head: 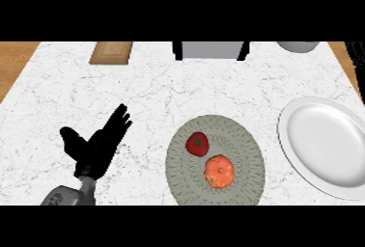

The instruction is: Pick the squash from the placemat and place it in the plate

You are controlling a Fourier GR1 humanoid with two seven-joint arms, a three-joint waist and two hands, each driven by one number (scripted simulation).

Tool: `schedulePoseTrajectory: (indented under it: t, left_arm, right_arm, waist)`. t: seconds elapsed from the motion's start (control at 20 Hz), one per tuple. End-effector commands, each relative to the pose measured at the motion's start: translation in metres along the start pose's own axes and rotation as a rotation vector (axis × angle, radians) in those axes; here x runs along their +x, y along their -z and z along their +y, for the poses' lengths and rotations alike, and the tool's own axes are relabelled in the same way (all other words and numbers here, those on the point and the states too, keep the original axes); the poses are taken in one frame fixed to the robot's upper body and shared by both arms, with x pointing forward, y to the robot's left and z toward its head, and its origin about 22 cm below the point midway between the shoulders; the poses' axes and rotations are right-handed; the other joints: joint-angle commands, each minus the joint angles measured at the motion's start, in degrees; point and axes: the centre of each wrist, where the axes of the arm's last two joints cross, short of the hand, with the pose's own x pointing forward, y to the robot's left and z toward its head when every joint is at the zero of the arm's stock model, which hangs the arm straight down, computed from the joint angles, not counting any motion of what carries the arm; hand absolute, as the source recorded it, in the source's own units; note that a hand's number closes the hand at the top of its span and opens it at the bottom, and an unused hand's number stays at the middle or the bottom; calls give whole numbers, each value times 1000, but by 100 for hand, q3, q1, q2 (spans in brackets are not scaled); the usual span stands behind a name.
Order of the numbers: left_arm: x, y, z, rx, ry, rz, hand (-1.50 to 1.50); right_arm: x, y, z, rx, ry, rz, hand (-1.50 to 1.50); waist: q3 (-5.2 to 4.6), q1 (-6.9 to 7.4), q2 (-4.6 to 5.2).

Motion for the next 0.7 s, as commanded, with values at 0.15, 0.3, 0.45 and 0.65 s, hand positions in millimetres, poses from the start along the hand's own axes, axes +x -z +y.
schedulePoseTrajectory:
  t: [0.15, 0.3, 0.45, 0.65]
  left_arm:
    - [-29, -27, 39, 195, 68, 109, 0]
    - [-22, -20, 39, 209, 82, 103, 0]
    - [-36, -29, 47, 236, 48, 157, 0]
    - [-37, -28, 35, 211, 66, 147, 0]
  right_arm:
    - [2, -46, 5, -308, -23, 110, 150]
    - [-29, -81, -48, -166, -576, 381, 150]
    - [-46, -122, -6, -678, -368, 372, -150]
    - [-24, -165, 63, -791, -301, 265, -150]
  waist:
    - [16, -237, -21]
    - [-160, -564, 160]
    - [8, -616, -43]
    - [16, -407, -17]
